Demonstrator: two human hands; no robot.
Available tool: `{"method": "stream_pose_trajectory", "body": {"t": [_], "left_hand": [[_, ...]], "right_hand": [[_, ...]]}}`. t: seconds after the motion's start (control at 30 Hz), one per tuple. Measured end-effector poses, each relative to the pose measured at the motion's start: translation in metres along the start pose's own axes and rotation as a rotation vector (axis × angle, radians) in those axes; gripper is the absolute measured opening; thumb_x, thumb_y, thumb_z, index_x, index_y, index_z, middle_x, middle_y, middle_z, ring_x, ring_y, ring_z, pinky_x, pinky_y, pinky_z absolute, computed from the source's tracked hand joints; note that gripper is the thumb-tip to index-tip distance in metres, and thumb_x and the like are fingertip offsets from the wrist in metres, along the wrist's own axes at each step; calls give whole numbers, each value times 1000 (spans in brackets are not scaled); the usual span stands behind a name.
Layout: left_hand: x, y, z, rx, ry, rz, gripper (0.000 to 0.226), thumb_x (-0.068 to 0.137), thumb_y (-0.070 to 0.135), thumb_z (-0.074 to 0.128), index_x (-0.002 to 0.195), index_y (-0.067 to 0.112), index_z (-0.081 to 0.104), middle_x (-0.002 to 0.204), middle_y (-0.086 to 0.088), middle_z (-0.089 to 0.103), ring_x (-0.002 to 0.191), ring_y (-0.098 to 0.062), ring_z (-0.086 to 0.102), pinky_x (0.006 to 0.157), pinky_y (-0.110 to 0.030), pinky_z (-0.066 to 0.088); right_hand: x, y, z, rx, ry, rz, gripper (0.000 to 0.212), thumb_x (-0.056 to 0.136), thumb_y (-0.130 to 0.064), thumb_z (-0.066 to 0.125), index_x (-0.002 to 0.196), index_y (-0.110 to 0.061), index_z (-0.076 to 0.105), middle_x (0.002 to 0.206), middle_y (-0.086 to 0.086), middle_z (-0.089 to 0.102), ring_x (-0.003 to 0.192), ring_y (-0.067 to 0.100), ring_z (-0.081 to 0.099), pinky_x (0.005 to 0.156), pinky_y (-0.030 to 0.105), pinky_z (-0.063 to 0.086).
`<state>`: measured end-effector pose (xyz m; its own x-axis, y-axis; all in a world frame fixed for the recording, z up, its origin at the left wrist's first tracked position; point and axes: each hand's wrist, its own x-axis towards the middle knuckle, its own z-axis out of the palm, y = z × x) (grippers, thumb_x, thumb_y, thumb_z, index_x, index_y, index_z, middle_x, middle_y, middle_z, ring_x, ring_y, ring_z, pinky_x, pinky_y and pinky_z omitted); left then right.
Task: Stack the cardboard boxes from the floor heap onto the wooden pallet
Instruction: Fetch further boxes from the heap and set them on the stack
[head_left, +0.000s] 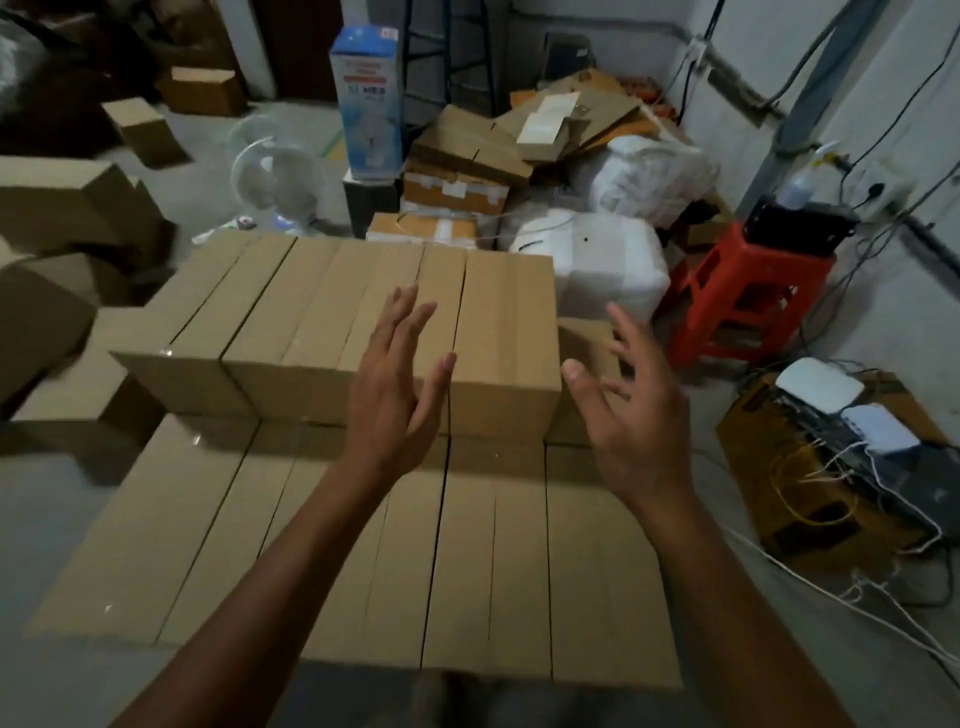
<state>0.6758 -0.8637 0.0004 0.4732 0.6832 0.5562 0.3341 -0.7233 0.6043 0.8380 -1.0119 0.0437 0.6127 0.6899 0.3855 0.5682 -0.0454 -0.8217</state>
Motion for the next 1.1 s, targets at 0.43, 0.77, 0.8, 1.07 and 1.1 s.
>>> {"method": "stream_pose_trajectory", "body": {"t": [0.43,0.77,0.8,1.07,1.1], "left_hand": [[-298,37,-107,134,-36,-586,71,95,70,27,149,26,38,160,4,31,146,-13,29,110,-40,32],[-416,3,-219,296,133,-896,68,96,58,33,149,17,41,158,-3,37,147,-16,30,113,-31,27],[-424,-5,-233,301,151,-914,67,97,57,34,149,17,41,158,-4,38,147,-16,30,113,-31,27],[-486,-98,-371,298,238,-990,70,94,62,32,149,19,42,157,-3,39,147,-17,32,116,-35,31],[-491,-111,-391,305,255,-990,70,94,61,32,148,19,42,157,-3,40,147,-18,33,116,-37,32]], "right_hand": [[-224,-4,26,130,-467,225,69,84,-61,51,145,-30,44,133,-15,52,118,-12,48,85,11,44],[-304,-65,152,131,-854,150,51,95,-32,64,143,-25,49,130,-13,53,117,5,54,87,23,53],[-311,-75,169,128,-882,126,51,95,-32,65,143,-25,50,131,-14,53,117,7,54,88,27,53],[-375,-173,328,136,-969,29,46,94,-28,66,138,-24,54,127,-6,58,111,4,55,78,12,49],[-381,-186,347,136,-978,21,46,95,-28,66,139,-24,54,126,-6,57,109,4,55,76,8,47]]}}
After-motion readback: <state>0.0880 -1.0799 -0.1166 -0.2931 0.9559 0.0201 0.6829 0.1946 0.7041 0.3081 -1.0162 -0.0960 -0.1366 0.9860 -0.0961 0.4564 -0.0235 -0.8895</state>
